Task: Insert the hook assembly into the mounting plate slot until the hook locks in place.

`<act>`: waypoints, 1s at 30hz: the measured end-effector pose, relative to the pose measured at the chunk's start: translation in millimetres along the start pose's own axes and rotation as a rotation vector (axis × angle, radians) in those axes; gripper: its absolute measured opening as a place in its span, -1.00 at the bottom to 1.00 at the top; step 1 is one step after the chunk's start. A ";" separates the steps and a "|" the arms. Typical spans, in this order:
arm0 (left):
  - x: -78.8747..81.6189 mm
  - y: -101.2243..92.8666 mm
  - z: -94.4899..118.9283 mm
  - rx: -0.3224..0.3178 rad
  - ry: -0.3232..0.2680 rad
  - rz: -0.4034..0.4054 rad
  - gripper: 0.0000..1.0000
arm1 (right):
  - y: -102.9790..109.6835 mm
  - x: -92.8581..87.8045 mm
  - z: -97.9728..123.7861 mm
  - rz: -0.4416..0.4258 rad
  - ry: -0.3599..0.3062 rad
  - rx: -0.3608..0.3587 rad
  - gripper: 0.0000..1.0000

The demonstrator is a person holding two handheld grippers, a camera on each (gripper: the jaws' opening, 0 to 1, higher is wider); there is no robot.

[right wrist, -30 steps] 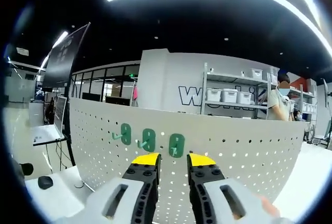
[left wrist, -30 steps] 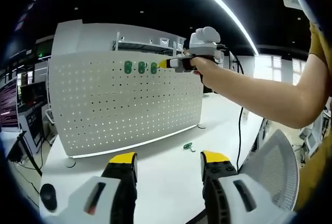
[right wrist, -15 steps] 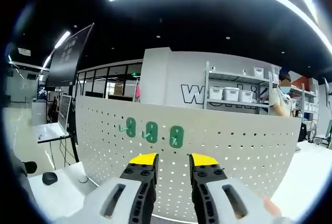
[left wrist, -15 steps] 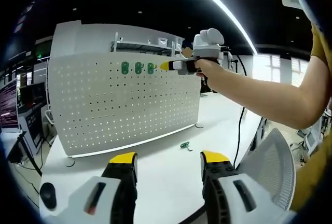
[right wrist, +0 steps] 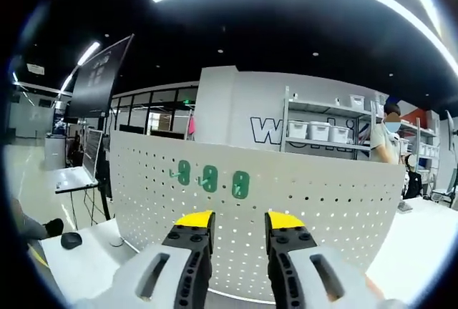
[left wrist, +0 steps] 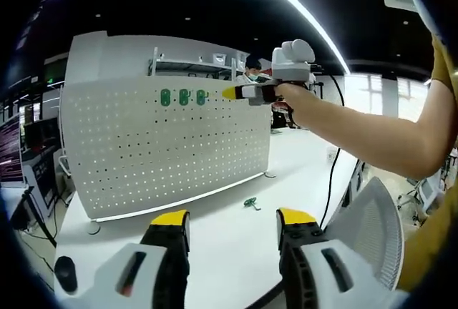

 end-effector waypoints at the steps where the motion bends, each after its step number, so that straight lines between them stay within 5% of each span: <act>1: 0.5 -1.0 0.2 -0.003 -0.001 -0.001 0.01 | 0.5 0.9 1.3 0.003 -0.001 0.000 -0.47; 30: 7.0 -2.7 -8.6 -0.016 -0.002 -0.018 0.00 | 10.9 -1.8 25.4 0.002 0.018 0.081 -0.36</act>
Point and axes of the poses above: the point that each gripper's makers call its tool centre point, and the gripper's own axes: z roughly backward along the fingers, y roughly to its left, x roughly out of its top, the point moved 5 cm from there along z, roughly backward along the fingers, and after that the axes turned 12 degrees about x, right-handed, at the moved point
